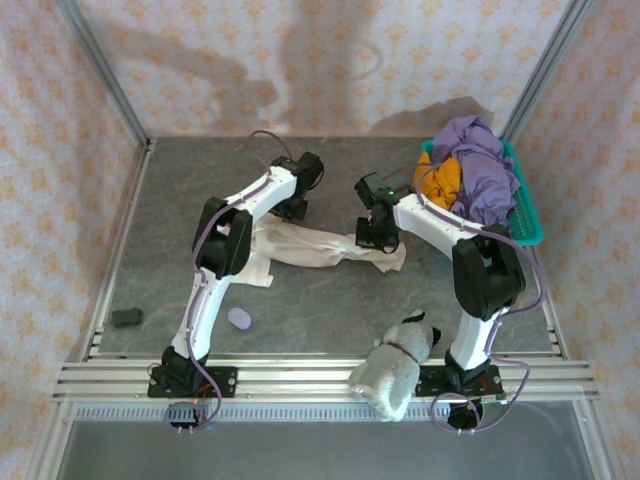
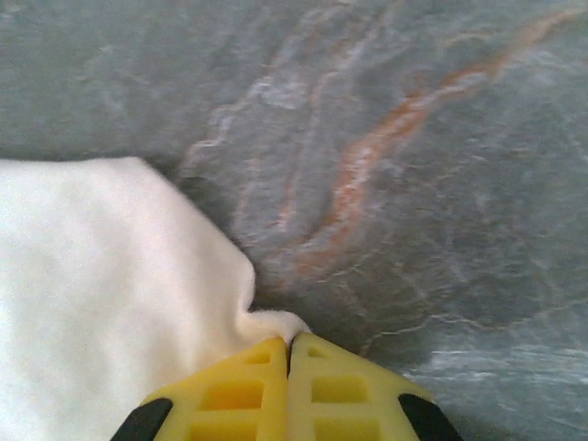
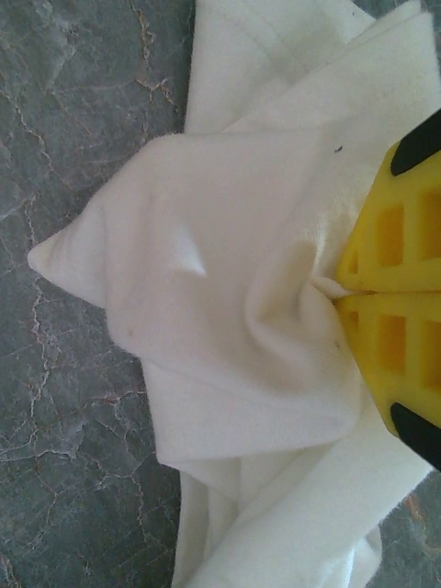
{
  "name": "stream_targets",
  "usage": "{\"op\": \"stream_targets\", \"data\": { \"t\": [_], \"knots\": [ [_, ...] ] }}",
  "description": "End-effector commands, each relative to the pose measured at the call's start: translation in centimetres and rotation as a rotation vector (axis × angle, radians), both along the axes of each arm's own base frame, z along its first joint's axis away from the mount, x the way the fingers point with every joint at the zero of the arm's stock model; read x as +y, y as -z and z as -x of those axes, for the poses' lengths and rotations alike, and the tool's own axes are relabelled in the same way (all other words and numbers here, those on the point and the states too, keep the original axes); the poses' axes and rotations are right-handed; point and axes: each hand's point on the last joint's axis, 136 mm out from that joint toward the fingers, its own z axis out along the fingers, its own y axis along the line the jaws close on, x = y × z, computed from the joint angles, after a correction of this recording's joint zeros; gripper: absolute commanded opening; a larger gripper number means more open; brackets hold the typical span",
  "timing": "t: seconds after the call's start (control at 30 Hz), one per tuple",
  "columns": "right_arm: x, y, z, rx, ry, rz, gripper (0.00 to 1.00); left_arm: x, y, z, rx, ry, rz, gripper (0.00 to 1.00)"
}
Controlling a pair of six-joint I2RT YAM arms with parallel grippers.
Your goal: Fold and stack the t-shirts
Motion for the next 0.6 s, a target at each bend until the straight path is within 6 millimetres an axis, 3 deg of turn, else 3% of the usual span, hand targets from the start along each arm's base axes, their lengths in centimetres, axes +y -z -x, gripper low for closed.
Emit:
{"op": "stream_targets", "data": {
  "t": [0.0,0.2,0.3,0.5,0.57],
  "knots": [
    [-0.9,-1.5,-0.2,-0.033,-0.004,0.024,0.05,2.0,-8.2,-2.0,-0.222,-0.044,-0.017,0.00],
    [-0.7,-3.6,0.2,-0.064,-0.005,-0.007,0.05,5.6,-18.6,-0.9,-0.415,-0.151,0.082,0.00],
    [0.2,-3.8,2.6,-0.009,-0.031,-0.045,0.04,8.3,-22.8,1.3,-0.483,-0.224,0.160,0.00],
    [0.8,-2.2,10.4,0.145,-0.105,0.057,0.05,13.0,-26.0,7.4,-0.574,-0.342,0.304,0.00],
    [1.2,-1.6,12.4,0.187,-0.126,0.061,0.12,14.1,-26.0,9.5,-0.599,-0.371,0.327,0.00]
  ]
}}
